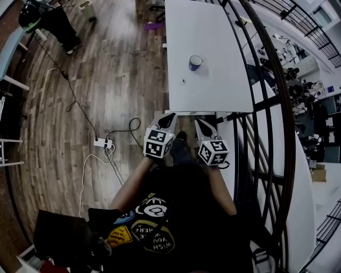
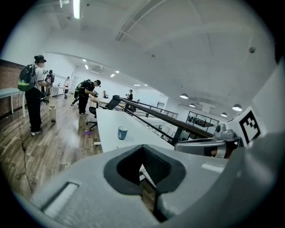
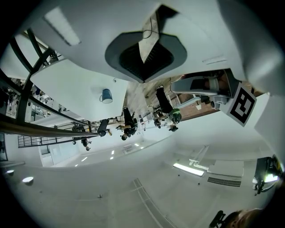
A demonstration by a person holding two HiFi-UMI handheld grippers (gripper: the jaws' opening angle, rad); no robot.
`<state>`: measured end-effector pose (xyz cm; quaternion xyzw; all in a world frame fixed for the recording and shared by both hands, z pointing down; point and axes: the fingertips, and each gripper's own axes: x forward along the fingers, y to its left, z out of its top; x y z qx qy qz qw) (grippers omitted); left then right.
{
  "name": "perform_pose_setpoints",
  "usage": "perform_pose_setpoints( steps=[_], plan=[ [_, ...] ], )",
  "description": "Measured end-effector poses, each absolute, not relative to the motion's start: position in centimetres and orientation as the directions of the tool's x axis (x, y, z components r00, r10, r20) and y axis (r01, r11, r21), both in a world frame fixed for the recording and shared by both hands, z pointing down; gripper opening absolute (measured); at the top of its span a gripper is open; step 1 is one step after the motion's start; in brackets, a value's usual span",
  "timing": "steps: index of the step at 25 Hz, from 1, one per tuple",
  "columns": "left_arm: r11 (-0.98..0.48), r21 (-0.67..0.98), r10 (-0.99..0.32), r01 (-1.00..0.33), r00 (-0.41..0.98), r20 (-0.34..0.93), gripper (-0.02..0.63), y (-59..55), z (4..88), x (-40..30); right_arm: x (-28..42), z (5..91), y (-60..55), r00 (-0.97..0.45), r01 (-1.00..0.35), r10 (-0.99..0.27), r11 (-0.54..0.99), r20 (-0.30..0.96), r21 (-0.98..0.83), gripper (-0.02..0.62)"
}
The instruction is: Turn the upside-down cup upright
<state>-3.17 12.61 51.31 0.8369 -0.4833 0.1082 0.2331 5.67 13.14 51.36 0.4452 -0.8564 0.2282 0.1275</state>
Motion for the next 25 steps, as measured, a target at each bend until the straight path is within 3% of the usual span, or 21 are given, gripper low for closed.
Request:
perform_pose_setpoints(
  steps=[11, 16, 20, 25],
  plan=[
    [-0.38, 0.374, -0.767, -0.846, 0.515, 0.384, 0.005, -2.4, 53.5, -0.4, 7.4, 53.4, -0.6, -0.643, -0.766, -0.671, 0.572, 0.37, -0.295, -0.002],
    [-0.376, 0.326, -0.736, -0.867, 0.494, 0.463, 0.005, -9.1, 56.4, 1.2, 8.1, 56.6, -7.7, -0.64, -0.767, -0.648, 0.572, 0.413, -0.292, -0.002],
    [-0.345, 0.326, -0.715, -0.88, 0.471, 0.517, 0.005, -12.2, 58.5, 2.2, 7.6, 58.5, -11.4, -0.643, -0.764, -0.666, 0.593, 0.377, -0.255, -0.002],
    [-0.332, 0.274, -0.709, -0.903, 0.43, 0.558, 0.005, -15.7, 61.9, 1.2, 7.1, 65.3, -16.0, -0.565, -0.816, -0.675, 0.544, 0.475, -0.197, 0.0]
  ],
)
